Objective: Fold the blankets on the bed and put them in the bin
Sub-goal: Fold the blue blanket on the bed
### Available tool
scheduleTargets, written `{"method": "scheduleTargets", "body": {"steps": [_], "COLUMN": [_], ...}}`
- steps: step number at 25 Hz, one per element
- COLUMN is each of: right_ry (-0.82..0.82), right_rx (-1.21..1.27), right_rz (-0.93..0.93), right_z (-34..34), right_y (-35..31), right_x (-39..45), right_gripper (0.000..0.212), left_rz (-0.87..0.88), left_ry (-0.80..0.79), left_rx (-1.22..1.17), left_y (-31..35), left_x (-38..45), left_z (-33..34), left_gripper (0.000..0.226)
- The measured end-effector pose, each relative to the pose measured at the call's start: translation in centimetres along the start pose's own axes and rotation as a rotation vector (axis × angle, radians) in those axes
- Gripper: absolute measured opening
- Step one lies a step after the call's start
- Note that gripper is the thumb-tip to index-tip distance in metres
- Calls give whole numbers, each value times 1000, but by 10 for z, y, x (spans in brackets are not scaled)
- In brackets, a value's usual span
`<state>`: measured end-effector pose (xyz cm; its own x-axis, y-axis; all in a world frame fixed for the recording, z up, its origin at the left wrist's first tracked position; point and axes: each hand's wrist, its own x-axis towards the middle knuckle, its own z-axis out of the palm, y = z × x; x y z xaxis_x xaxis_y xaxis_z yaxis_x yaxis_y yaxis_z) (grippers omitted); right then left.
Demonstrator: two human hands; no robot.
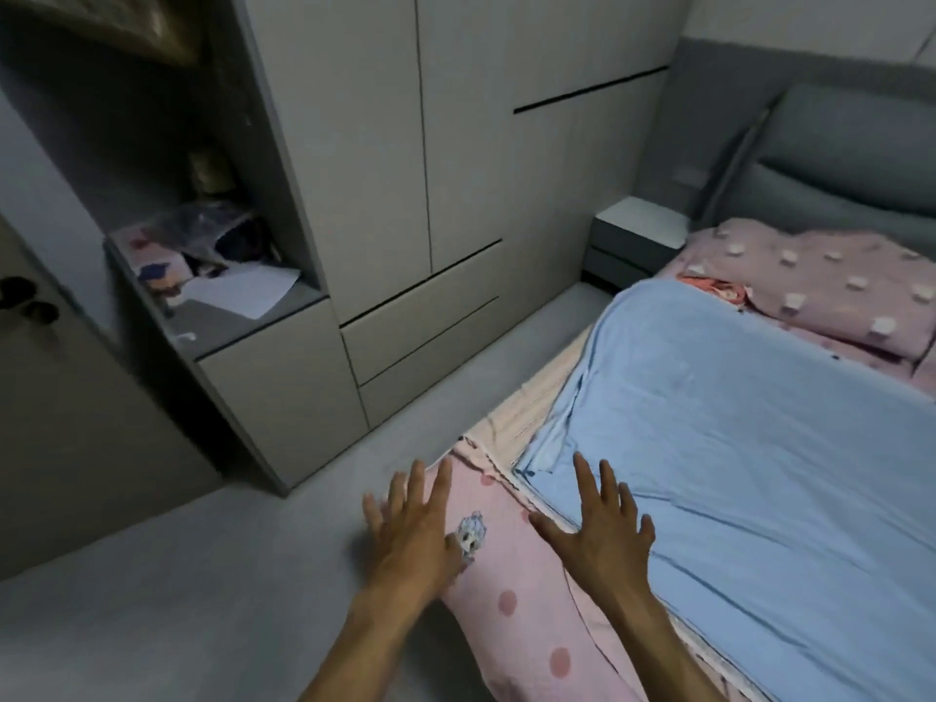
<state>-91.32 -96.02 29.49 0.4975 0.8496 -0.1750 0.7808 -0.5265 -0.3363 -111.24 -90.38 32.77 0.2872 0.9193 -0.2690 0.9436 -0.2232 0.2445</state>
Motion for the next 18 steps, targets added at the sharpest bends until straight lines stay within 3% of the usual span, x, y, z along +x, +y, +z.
{"method": "scheduleTargets", "body": {"steps": [5,10,14,18], "right_ry": [50,207,160,152], "right_rx": [78,136,123,165], "right_rz": [100,169,332,557], "right_z": [12,31,66,69], "right_y": [-65,-133,-177,-190], "right_x": [124,252,332,386], "right_gripper": [99,97,106,109], "left_rz": [162,294,376,500], "left_ry": [-29,-108,-226,-305], "left_rx": [73,53,78,183], "left_y": [-18,-51,-80,-61], "left_x": [154,306,429,543], "left_z": [-49,-69,-88,-110], "left_gripper": [86,80,83,84]}}
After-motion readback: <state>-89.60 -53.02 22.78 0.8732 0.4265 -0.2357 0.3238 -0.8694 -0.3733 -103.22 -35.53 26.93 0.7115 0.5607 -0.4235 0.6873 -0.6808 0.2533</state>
